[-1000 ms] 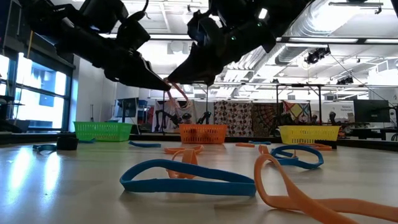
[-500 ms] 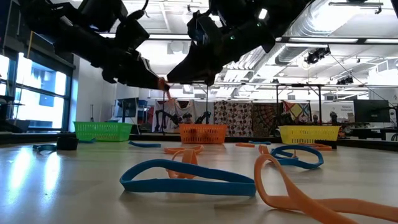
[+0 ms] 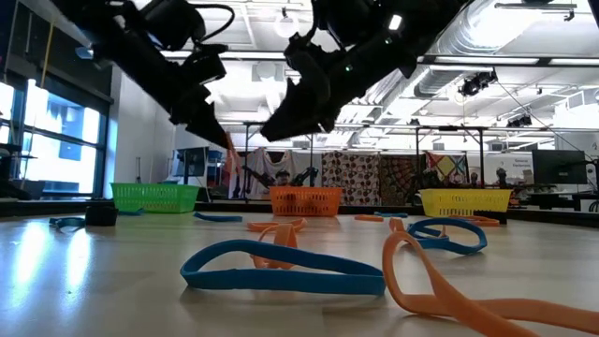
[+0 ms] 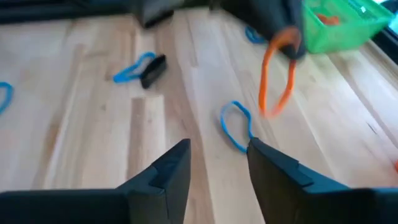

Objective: Sort rubber bands into baskets
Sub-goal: Put the orange rubber band into the green bin

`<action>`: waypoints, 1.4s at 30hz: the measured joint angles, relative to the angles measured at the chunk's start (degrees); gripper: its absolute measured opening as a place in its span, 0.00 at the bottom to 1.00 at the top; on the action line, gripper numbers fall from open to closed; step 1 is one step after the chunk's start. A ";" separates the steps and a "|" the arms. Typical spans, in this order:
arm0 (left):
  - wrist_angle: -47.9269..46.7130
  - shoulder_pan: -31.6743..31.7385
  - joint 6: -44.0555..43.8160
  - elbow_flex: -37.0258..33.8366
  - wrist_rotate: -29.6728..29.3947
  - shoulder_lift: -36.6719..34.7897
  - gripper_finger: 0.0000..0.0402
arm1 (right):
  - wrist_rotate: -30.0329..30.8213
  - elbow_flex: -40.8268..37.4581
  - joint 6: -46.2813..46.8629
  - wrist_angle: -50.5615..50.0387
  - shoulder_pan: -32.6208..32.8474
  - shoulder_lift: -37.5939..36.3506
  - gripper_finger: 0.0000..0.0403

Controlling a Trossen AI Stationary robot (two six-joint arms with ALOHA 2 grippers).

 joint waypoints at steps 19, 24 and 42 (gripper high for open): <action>-46.22 27.41 6.44 23.91 -1.05 2.14 0.00 | 2.77 0.00 -2.24 -6.68 0.14 -0.01 0.01; -52.49 32.37 9.60 29.91 -0.91 9.76 0.00 | 2.77 0.00 -2.86 -6.68 0.14 -0.01 0.01; -62.33 41.18 19.70 43.09 -0.98 35.27 0.00 | 2.75 -0.02 -3.72 -7.56 0.14 -0.01 0.00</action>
